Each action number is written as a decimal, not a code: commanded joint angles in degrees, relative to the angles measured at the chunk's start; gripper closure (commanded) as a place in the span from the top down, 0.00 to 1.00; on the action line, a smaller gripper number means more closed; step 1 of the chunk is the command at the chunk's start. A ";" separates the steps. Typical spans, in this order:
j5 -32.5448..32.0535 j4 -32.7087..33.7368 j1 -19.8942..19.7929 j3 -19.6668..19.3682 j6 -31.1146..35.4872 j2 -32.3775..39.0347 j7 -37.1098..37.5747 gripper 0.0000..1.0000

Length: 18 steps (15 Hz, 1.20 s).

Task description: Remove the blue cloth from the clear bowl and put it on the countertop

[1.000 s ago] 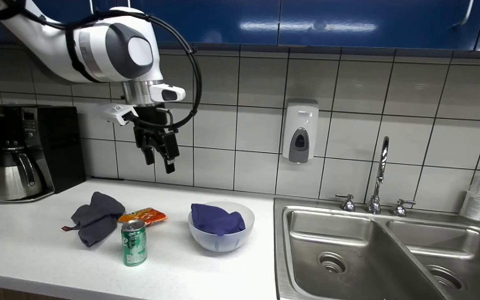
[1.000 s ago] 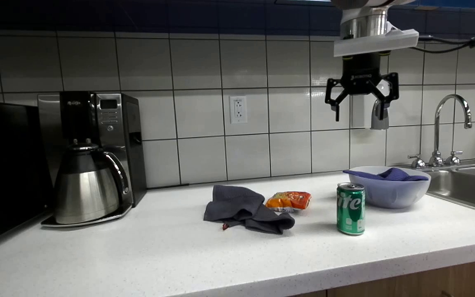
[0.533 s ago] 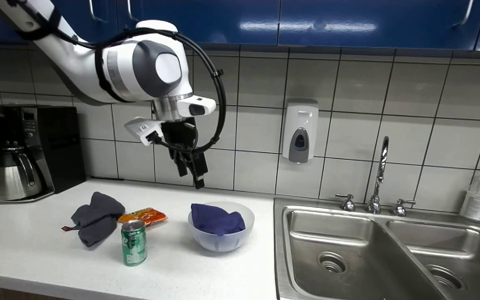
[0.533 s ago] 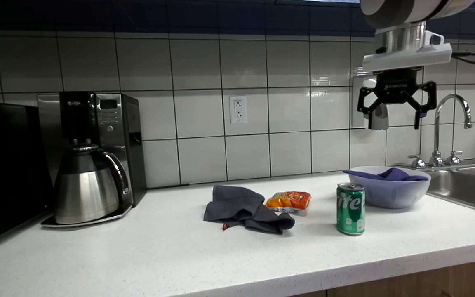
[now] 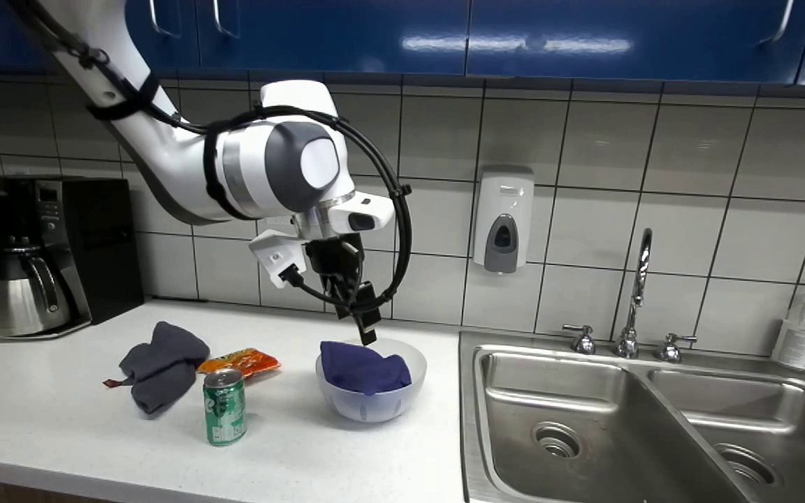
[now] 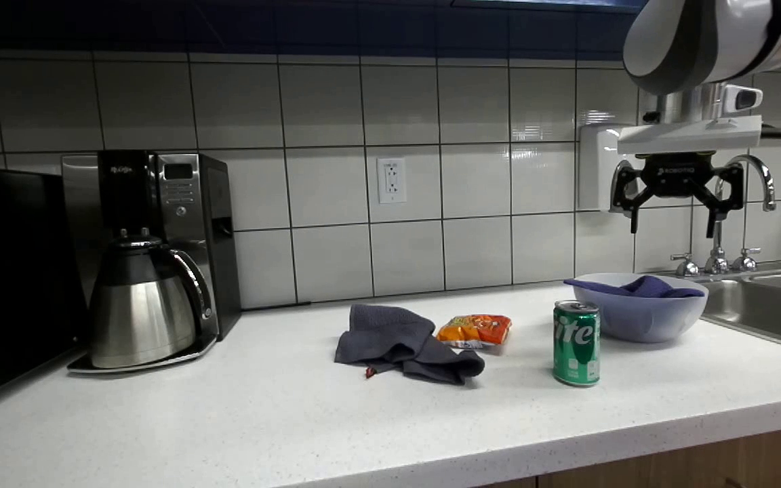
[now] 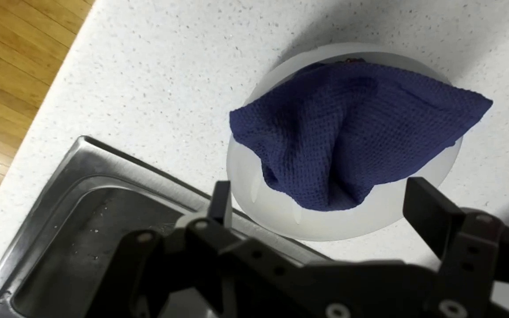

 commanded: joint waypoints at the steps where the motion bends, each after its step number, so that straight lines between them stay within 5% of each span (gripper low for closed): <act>1: -1.96 3.58 -0.02 -1.03 2.48 4.78 2.13 1.00; 8: 6.56 9.60 4.61 -3.64 5.86 13.41 -3.36 1.00; 13: 19.74 12.94 6.65 -3.67 6.73 18.16 -12.08 1.00; 18: 21.22 14.27 7.45 -5.61 3.80 19.55 -13.24 1.00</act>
